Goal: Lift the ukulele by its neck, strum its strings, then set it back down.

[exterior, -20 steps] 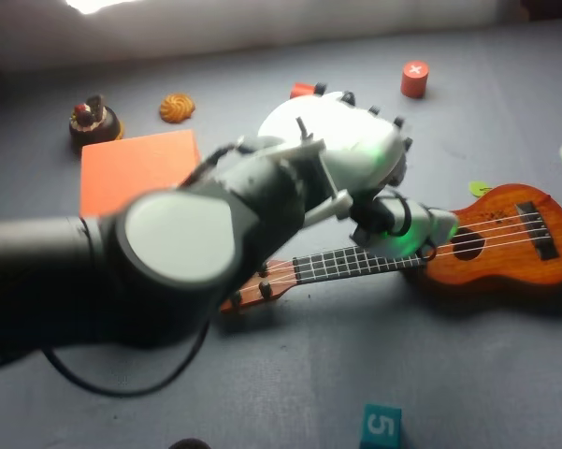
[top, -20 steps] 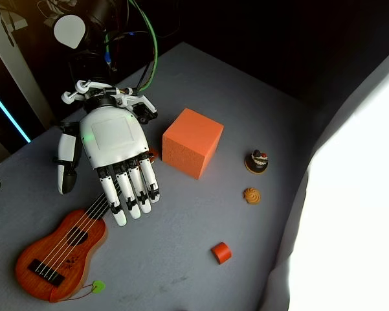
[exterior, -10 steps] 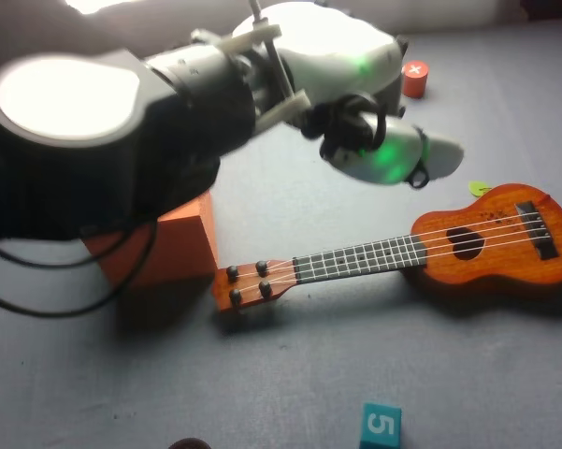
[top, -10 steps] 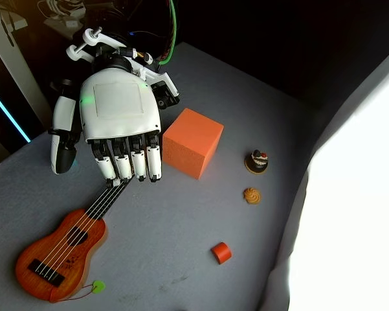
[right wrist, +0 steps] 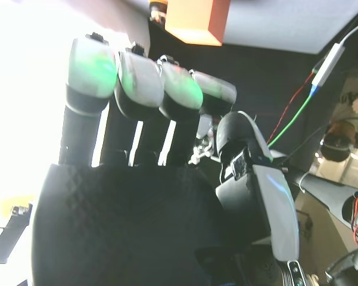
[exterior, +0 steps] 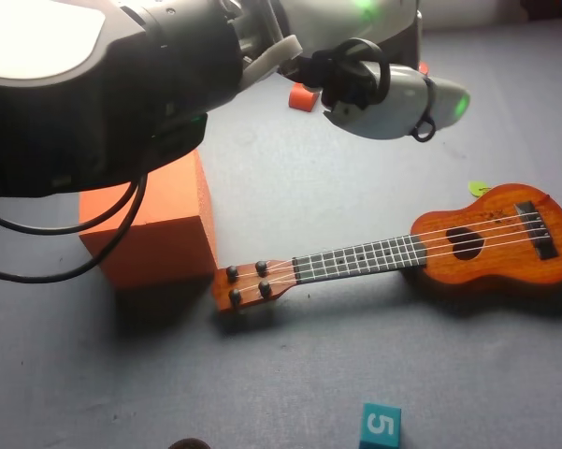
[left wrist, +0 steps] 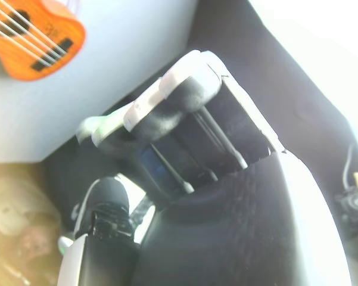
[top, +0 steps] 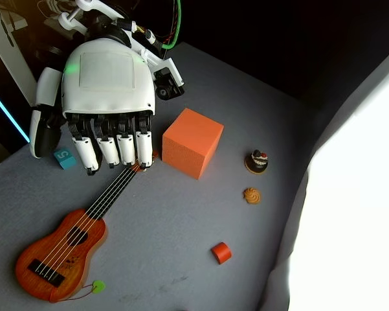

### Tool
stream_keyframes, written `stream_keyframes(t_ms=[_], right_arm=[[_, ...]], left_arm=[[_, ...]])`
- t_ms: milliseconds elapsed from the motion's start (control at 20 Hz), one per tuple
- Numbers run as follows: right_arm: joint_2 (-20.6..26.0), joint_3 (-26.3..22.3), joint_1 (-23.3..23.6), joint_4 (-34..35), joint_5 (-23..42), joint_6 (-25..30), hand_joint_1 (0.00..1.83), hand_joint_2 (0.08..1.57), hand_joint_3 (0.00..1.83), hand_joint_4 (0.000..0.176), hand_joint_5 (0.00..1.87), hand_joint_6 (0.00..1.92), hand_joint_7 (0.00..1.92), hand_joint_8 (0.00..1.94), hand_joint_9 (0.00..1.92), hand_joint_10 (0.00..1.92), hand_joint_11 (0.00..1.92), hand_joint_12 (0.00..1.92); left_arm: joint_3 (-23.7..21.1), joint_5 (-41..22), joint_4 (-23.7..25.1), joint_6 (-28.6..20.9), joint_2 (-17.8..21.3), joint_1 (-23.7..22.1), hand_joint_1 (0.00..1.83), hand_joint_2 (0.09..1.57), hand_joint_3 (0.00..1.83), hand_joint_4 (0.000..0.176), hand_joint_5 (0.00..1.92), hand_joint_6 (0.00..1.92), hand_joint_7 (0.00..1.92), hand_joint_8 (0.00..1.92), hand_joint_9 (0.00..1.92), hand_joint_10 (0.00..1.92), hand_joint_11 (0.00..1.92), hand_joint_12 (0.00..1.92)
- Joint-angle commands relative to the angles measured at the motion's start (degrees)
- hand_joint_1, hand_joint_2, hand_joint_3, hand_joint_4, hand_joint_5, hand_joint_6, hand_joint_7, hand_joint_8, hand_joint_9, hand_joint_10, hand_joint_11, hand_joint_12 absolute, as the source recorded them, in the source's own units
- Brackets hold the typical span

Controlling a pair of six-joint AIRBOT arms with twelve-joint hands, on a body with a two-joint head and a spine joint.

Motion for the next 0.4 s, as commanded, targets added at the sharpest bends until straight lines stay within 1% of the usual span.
stream_keyframes(t_ms=[0,100,150,250,300,350], right_arm=[[0.29,-0.08,0.41,2.52,3.54,0.04,0.0,1.51,0.0,0.0,1.09,1.79,1.31,1.82,1.32,1.92,1.32,1.92],[0.28,-0.08,0.4,2.54,3.42,0.01,0.0,1.53,0.01,0.0,1.06,1.8,1.28,1.83,1.29,1.92,1.28,1.92],[0.25,-0.11,0.38,4.81,3.38,-2.2,0.0,1.56,0.02,0.0,1.03,1.79,1.26,1.83,1.27,1.92,1.26,1.92],[0.21,-0.3,0.34,12.34,2.53,-10.78,0.0,1.57,0.02,0.0,1.02,1.78,1.26,1.82,1.26,1.92,1.26,1.92],[0.2,-0.35,0.34,14.21,2.49,-13.46,0.02,1.57,0.03,0.0,1.01,1.75,1.24,1.81,1.24,1.92,1.22,1.92],[0.19,-0.39,0.33,14.28,2.5,-14.07,0.02,1.57,0.03,0.0,1.01,1.75,1.24,1.81,1.24,1.92,1.22,1.92]], left_arm=[[0.18,0.26,1.09,0.08,0.2,-1.03,0.0,1.43,0.01,0.0,1.08,1.57,1.27,1.71,1.22,1.91,1.07,1.92],[0.26,0.26,0.59,0.08,0.28,-1.12,0.0,1.46,0.01,0.0,1.06,1.53,1.23,1.69,1.18,1.9,1.06,1.92],[0.31,0.26,0.51,0.08,0.28,-1.15,0.0,1.48,0.01,0.0,1.05,1.51,1.21,1.67,1.15,1.9,1.03,1.92],[0.38,0.21,0.15,0.08,0.28,-1.18,0.0,1.5,0.01,0.0,1.06,1.53,1.21,1.66,1.16,1.88,1.05,1.92],[0.39,0.04,-0.04,0.08,0.3,-1.18,0.0,1.51,0.01,0.0,1.08,1.53,1.24,1.63,1.19,1.86,1.07,1.92],[0.39,-0.01,-0.14,0.08,0.31,-1.18,0.0,1.51,0.01,0.0,1.08,1.53,1.24,1.63,1.19,1.86,1.07,1.92]])
